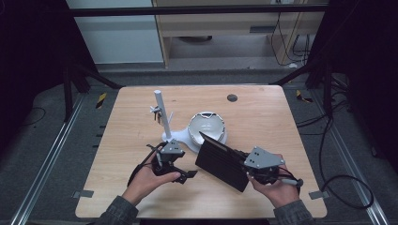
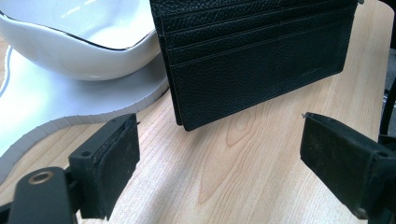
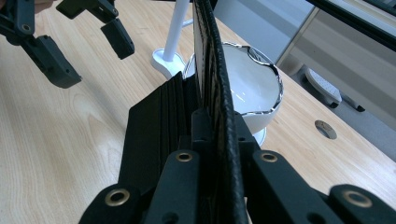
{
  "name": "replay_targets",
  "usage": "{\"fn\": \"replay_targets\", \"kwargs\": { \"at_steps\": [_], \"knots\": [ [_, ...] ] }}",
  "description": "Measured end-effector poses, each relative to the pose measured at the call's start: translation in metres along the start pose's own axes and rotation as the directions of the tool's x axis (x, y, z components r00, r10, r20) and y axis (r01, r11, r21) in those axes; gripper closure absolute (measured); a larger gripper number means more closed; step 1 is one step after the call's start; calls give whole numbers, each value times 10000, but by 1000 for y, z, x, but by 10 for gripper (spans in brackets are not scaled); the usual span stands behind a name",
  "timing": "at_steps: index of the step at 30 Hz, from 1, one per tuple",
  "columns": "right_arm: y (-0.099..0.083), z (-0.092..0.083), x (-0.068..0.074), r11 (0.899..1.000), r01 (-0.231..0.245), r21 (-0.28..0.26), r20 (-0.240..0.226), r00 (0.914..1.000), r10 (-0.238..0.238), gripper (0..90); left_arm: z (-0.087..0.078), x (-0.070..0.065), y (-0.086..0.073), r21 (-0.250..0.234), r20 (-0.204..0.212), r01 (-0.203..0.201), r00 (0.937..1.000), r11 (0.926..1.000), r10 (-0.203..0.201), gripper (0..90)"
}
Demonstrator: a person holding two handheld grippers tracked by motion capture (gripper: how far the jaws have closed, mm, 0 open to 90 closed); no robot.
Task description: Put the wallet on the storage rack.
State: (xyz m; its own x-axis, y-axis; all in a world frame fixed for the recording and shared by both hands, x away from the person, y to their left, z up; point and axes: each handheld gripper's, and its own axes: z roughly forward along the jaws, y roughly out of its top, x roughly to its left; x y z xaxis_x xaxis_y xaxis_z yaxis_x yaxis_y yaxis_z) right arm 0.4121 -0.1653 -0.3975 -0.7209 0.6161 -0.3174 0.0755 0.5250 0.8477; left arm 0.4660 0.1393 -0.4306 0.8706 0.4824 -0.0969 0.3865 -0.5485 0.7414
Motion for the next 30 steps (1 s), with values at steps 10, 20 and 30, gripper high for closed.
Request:
{"fn": "replay_targets", "kwargs": {
  "at_steps": [10, 20, 30],
  "knots": [
    [3, 0, 0, 10000, 61, -69, -2, 10000, -61, 851, 0, 1, 0, 13, 9, -56, 10000, 10000, 56, 116],
    [7, -1, 0, 9998, 113, -154, 17, 9999, -113, 851, 1, 1, 1, -94, 27, 0, 10000, 10000, 1, 114],
    [13, -3, 1, 9994, 206, -281, -6, 9998, -206, 851, 3, 4, 2, -324, 214, 122, 9997, 9994, -115, 110]
  ]
}}
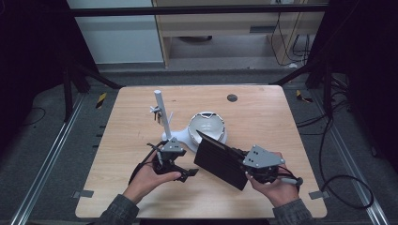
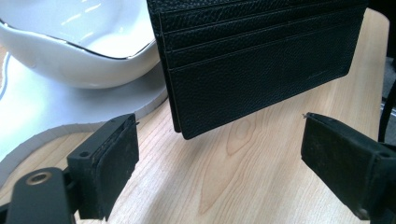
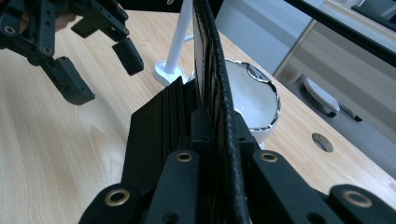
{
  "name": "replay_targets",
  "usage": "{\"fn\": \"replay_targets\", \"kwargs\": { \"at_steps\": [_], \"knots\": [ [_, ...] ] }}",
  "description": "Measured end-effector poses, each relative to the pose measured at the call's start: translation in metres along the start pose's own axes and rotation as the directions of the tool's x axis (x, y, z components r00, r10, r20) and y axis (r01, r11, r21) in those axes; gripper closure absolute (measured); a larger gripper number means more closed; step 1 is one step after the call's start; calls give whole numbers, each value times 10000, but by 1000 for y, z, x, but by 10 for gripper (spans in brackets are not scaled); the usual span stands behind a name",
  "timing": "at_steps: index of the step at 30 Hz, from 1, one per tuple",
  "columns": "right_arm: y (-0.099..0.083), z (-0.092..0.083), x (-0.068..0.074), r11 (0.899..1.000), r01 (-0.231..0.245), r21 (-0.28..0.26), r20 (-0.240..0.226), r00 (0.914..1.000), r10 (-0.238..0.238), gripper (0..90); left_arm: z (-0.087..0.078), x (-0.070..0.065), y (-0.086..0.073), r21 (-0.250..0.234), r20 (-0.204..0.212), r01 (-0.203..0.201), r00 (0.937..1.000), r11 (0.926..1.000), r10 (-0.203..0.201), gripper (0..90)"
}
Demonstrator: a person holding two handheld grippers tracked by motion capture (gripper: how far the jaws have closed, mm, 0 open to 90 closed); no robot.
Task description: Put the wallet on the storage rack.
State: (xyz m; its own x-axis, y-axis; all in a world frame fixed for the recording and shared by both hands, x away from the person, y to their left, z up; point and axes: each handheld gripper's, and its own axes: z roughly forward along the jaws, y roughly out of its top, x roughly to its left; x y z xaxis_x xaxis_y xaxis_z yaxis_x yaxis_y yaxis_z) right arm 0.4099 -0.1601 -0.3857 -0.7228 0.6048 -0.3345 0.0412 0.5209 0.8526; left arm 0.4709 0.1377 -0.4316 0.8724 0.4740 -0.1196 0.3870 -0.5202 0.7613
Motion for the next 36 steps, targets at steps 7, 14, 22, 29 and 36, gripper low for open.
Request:
{"fn": "replay_targets", "kwargs": {
  "at_steps": [7, 14, 22, 29, 36],
  "knots": [
    [6, -5, 0, 9996, -52, -275, -10, 10000, 52, 851, 7, 3, 5, -111, 281, -88, 9996, 9999, 91, 112],
    [12, -5, 2, 9993, 36, -362, -164, 9999, -42, 851, 17, 10, 14, -309, 865, 138, 9962, 9994, -111, 139],
    [17, -2, 5, 9986, 61, -527, -362, 9993, -80, 851, 30, 14, 16, 4, 1249, 121, 9921, 9999, -121, 159],
    [16, -1, 6, 9986, 82, -517, -395, 9992, -102, 851, 31, 18, 15, 42, 1566, 464, 9866, 9989, -465, 389],
    [8, -2, 2, 9990, -25, -451, -400, 9992, 7, 849, 15, 19, 19, 147, 1707, 506, 9839, 9986, -524, 742]
  ]
}}
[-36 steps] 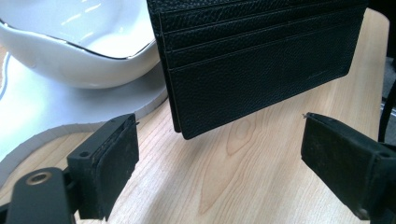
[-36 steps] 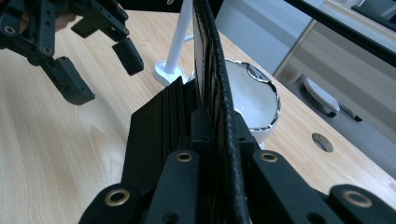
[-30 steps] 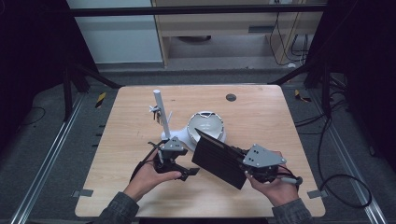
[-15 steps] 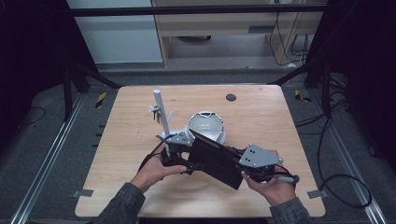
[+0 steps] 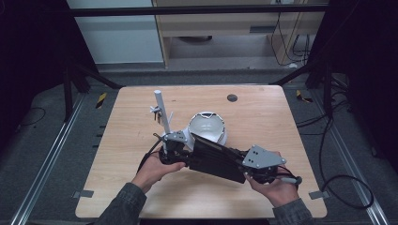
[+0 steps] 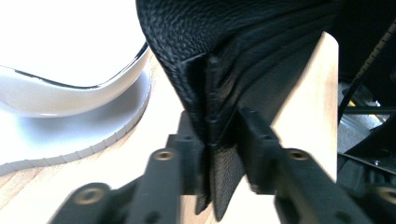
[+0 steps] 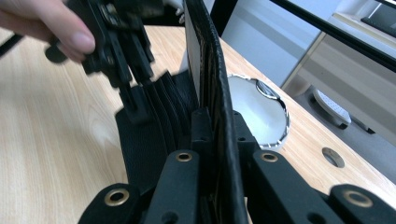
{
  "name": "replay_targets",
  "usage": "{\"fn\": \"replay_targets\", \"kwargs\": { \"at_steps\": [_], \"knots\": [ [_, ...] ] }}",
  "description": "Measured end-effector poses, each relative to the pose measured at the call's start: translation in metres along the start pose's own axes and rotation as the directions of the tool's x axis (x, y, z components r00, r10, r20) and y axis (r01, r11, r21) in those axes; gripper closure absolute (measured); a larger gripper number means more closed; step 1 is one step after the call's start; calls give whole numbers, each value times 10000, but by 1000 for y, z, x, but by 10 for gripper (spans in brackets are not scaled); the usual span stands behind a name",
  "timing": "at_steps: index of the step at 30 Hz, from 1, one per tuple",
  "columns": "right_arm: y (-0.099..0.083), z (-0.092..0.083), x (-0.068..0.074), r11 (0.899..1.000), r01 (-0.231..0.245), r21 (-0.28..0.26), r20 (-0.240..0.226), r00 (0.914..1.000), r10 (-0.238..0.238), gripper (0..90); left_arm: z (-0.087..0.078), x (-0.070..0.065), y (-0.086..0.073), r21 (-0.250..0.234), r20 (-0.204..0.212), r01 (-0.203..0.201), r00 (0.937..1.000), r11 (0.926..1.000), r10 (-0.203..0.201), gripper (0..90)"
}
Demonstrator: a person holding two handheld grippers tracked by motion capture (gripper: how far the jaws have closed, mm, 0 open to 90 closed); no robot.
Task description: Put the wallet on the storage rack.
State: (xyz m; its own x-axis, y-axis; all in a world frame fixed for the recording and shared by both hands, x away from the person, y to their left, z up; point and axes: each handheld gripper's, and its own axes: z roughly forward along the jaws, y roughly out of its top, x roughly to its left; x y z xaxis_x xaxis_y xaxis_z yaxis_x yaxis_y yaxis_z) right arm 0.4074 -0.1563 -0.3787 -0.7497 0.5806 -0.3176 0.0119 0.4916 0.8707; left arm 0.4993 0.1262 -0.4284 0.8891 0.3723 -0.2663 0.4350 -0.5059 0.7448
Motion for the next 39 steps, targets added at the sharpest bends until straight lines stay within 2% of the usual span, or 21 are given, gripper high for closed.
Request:
{"fn": "replay_targets", "kwargs": {
  "at_steps": [3, 7, 12, 22, 25, 28, 30, 32, 35, 39],
  "knots": [
    [-4, 0, -1, 9998, 58, 186, 71, 10000, -59, 847, -5, -4, 3, 8, -167, -228, 9996, 9997, 228, 797],
    [-11, -1, -3, 9995, -9, 329, 129, 9999, 5, 843, -12, -10, 7, 178, -415, -452, 9981, 9988, 459, 807],
    [-20, 2, -4, 9981, -34, 618, 196, 9998, 22, 840, -19, -14, 10, 141, -650, -652, 9957, 9978, 660, 812],
    [-32, 5, -5, 9965, -253, 799, 227, 9995, 235, 833, -25, -20, 16, 252, -650, -721, 9952, 9971, 736, 818],
    [-35, 5, -5, 9959, -332, 838, 275, 9991, 310, 822, -27, -23, 21, 294, -662, -458, 9967, 9985, 476, 820],
    [-38, 5, -5, 9953, -435, 871, 357, 9985, 405, 802, -29, -26, 27, 196, -598, -458, 9971, 9988, 469, 822],
    [-41, 4, -5, 9942, -627, 876, 339, 9976, 599, 759, -31, -29, 32, 221, -609, -414, 9972, 9989, 427, 823],
    [-45, 4, -4, 9912, -840, 1021, 298, 9962, 814, 674, -33, -30, 37, 215, -630, -416, 9971, 9989, 429, 823],
    [-53, 4, 1, 9848, -1254, 1198, 141, 9921, 1246, 492, -35, -33, 43, 232, -686, -437, 9966, 9988, 452, 824],
    [-66, 3, 10, 9787, -1579, 1314, 78, 9874, 1582, 264, -45, -39, 62, 259, -905, -583, 9941, 9980, 604, 823]
  ]
}}
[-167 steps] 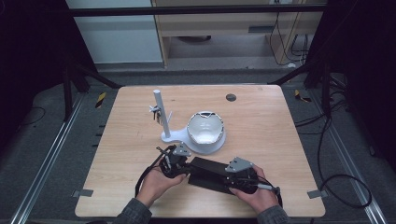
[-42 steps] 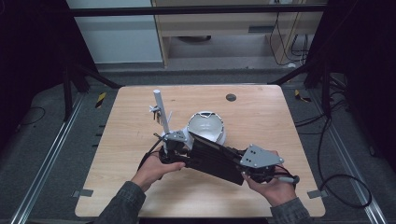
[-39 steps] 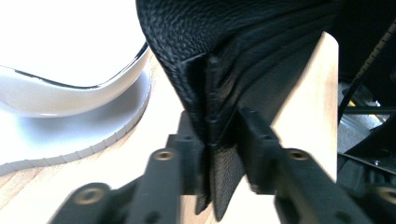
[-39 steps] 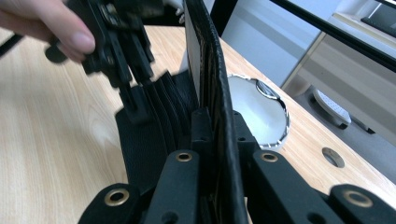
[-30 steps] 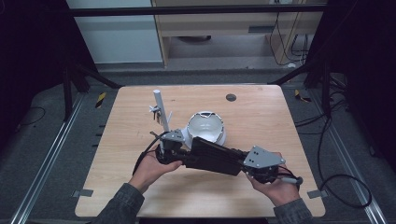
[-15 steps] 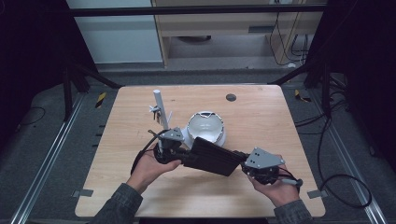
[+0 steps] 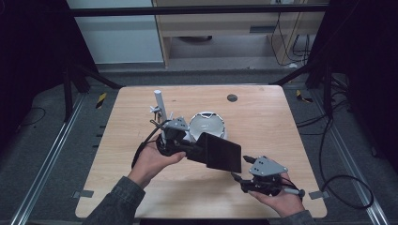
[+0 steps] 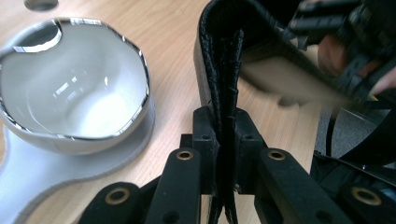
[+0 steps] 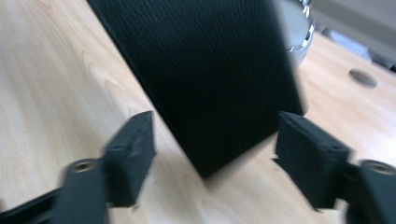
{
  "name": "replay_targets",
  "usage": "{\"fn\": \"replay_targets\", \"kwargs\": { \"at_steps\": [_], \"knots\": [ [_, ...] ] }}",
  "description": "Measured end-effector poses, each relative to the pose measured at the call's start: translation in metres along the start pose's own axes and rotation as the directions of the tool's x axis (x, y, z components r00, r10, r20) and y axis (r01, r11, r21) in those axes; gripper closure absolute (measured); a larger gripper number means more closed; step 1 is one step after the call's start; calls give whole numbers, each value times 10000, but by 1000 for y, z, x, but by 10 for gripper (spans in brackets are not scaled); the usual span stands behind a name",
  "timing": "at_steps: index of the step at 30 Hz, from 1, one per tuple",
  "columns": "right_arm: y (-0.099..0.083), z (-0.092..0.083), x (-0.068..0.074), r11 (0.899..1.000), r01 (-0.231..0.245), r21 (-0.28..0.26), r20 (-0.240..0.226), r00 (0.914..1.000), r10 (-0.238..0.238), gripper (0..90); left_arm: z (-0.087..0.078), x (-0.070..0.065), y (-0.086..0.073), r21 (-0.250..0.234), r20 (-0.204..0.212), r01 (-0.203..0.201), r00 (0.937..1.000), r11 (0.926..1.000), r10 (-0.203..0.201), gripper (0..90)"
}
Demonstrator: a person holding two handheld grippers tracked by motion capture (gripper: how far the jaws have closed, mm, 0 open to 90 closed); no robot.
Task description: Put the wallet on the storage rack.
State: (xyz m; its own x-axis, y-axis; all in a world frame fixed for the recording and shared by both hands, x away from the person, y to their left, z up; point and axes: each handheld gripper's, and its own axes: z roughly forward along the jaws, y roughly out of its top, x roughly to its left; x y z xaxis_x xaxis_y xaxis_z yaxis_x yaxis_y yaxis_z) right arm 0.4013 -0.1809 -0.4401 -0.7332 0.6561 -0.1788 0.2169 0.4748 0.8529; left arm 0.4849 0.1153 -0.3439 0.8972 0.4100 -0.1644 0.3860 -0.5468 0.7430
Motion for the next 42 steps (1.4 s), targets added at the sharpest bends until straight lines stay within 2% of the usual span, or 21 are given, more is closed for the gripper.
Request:
{"fn": "replay_targets", "kwargs": {
  "at_steps": [2, 5, 8, 11, 12, 14, 17, 20, 21, 23, 24, 26, 31, 32, 38, 40, 42],
  "knots": [
    [-6, 0, 0, 9998, -216, 31, -3, 9998, 216, 205, -5, -2, 8, 128, -119, -140, 9998, 9998, 142, 823],
    [-14, 0, -2, 9987, -500, -79, 51, 9987, 500, 182, -9, -3, 15, 216, -306, -170, 9994, 9996, 176, 822],
    [-27, 1, -11, 9908, -1339, -184, 478, 9897, 1346, 165, -19, -4, 28, 246, -447, -157, 9989, 9996, 168, 822],
    [-36, 8, -20, 9795, -2011, 154, 1161, 9733, 1980, 143, -27, -7, 39, 331, -676, -286, 9972, 9990, 308, 821],
    [-41, 10, -25, 9720, -2332, 287, 1539, 9618, 2263, 135, -30, -7, 43, 429, -785, -417, 9959, 9982, 450, 821],
    [-46, 13, -28, 9630, -2661, 431, 1945, 9477, 2532, 107, -33, -8, 50, 468, -819, -467, 9954, 9978, 504, 821],
    [-49, 14, -31, 9495, -3093, 524, 2237, 9303, 2907, 80, -36, -6, 61, 589, -897, -546, 9942, 9968, 597, 821],
    [-52, 16, -35, 9404, -3351, 588, 2413, 9188, 3123, 65, -36, -4, 70, 755, -951, -578, 9933, 9955, 649, 821],
    [-54, 17, -37, 9349, -3484, 681, 2551, 9120, 3213, 64, -36, -4, 72, 794, -977, -603, 9929, 9950, 680, 821],
    [-55, 17, -37, 9329, -3529, 722, 2590, 9099, 3241, 62, -36, -4, 74, 820, -1009, -616, 9924, 9947, 698, 821],
    [-56, 18, -39, 9249, -3725, 763, 2649, 9018, 3414, 63, -37, -5, 79, 702, -1078, -616, 9918, 9956, 690, 821],
    [-56, 18, -39, 9185, -3882, 757, 2656, 8957, 3567, 62, -39, -6, 82, 593, -1113, -563, 9918, 9967, 626, 821],
    [-59, 21, -39, 9144, -3914, 1035, 2654, 8969, 3538, 65, -43, -7, 89, 493, -1284, -572, 9897, 9971, 632, 821],
    [-61, 23, -38, 9119, -3920, 1213, 2696, 8972, 3498, 65, -44, -6, 92, 492, -1421, -601, 9876, 9970, 665, 821],
    [-62, 25, -40, 9030, -4091, 1316, 2866, 8877, 3604, 66, -43, 2, 97, 338, -1656, -363, 9853, 9988, 414, 821],
    [-62, 26, -40, 9025, -4061, 1437, 2895, 8893, 3540, 67, -42, 6, 97, 362, -1734, -245, 9844, 9990, 304, 821],
    [-62, 26, -40, 8987, -4145, 1431, 2933, 8850, 3615, 67, -42, 7, 97, 367, -1846, -203, 9824, 9991, 268, 821]
  ]
}}
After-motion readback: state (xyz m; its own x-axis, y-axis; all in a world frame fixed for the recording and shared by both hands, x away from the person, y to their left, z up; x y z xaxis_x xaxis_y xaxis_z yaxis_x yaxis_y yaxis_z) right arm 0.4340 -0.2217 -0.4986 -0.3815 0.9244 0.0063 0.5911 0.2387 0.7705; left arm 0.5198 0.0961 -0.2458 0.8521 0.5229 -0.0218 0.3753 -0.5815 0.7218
